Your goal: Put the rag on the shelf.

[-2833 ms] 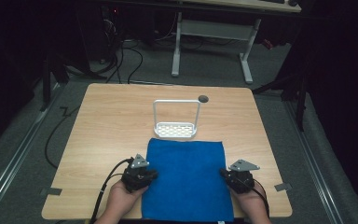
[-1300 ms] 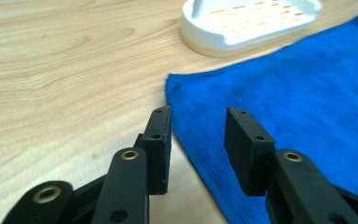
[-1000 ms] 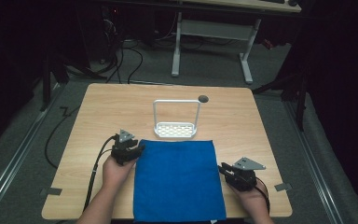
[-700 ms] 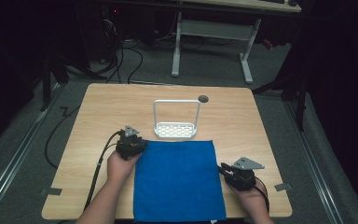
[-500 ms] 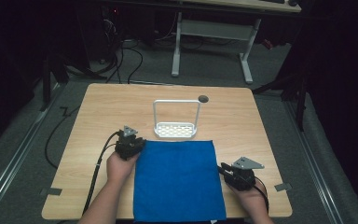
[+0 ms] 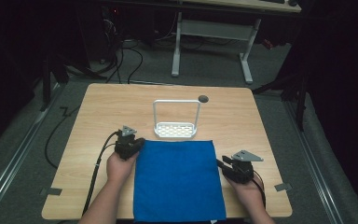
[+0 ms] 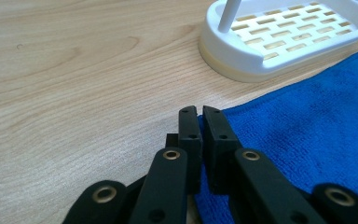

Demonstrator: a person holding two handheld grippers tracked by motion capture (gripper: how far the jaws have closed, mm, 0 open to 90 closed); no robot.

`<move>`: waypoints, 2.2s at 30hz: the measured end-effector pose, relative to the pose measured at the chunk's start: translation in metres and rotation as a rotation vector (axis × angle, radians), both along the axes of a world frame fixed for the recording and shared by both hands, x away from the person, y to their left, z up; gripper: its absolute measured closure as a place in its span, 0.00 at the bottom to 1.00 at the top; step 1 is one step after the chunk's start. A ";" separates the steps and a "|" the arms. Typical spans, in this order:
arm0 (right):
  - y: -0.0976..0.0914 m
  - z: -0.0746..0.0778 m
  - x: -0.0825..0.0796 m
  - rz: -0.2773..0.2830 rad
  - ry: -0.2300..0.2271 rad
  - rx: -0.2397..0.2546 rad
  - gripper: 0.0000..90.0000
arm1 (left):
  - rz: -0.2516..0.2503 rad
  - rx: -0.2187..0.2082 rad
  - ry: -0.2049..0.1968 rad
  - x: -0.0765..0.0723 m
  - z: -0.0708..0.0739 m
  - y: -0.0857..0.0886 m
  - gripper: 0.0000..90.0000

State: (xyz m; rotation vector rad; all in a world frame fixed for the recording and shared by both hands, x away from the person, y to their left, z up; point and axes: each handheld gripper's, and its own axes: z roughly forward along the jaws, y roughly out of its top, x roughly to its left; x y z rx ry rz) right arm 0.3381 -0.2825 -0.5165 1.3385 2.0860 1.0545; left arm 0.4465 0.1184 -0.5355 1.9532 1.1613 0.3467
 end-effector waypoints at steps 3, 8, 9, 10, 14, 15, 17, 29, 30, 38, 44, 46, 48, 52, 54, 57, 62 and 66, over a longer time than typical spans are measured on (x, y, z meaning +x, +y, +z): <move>0.006 0.000 0.020 -0.026 0.002 -0.019 0.70 | -0.009 0.007 -0.001 0.000 0.000 -0.001 0.96; 0.017 -0.004 0.053 -0.055 0.032 -0.026 0.66 | -0.009 0.006 -0.005 0.000 0.000 -0.001 0.96; 0.018 -0.005 0.059 -0.060 0.039 -0.033 0.65 | -0.008 0.005 -0.004 0.000 0.000 -0.001 0.96; 0.019 -0.006 0.065 -0.069 0.052 -0.029 0.64 | -0.009 0.007 -0.006 0.000 0.000 -0.001 0.96; 0.021 -0.008 0.081 -0.082 0.075 -0.014 0.62 | -0.011 0.007 -0.010 -0.001 0.000 -0.001 0.96; 0.023 -0.009 0.083 -0.083 0.082 -0.024 0.62 | -0.011 0.007 -0.010 -0.001 0.000 -0.001 0.96; 0.026 -0.010 0.086 -0.076 0.085 -0.045 0.62 | -0.010 0.005 -0.010 -0.001 0.000 -0.001 0.96; 0.031 -0.012 0.085 -0.069 0.088 -0.067 0.77 | -0.011 0.004 -0.012 -0.001 0.000 -0.001 0.96; 0.031 -0.012 0.085 -0.069 0.088 -0.067 0.77 | -0.011 0.004 -0.011 -0.001 0.000 -0.001 0.96; 0.035 -0.013 0.082 -0.037 0.081 -0.057 0.98 | -0.011 0.004 -0.007 -0.001 0.000 -0.001 0.96; 0.033 -0.013 0.078 -0.024 0.046 -0.046 0.99 | -0.008 -0.002 -0.010 -0.001 0.000 0.000 0.96; 0.032 -0.009 0.071 -0.007 0.011 -0.042 0.99 | -0.015 -0.002 -0.019 -0.002 0.001 -0.001 0.96; 0.031 -0.008 0.069 0.001 -0.001 -0.045 0.98 | -0.013 -0.020 -0.040 -0.004 0.002 0.002 0.96; 0.028 -0.008 0.065 0.001 -0.018 -0.025 0.98 | -0.040 -0.002 -0.078 -0.009 0.002 -0.001 0.97; 0.026 -0.008 0.063 0.004 -0.027 -0.013 0.99 | -0.058 0.003 -0.097 -0.013 0.004 -0.001 0.97; 0.025 -0.004 0.059 0.006 -0.047 -0.004 0.99 | -0.058 0.000 -0.115 -0.015 0.007 -0.001 0.97; 0.025 0.008 0.049 0.005 -0.094 0.031 0.99 | -0.045 -0.039 -0.116 -0.022 0.012 0.003 0.97; 0.026 0.014 0.042 0.004 -0.124 0.037 0.99 | -0.046 -0.066 -0.126 -0.026 0.016 0.005 0.97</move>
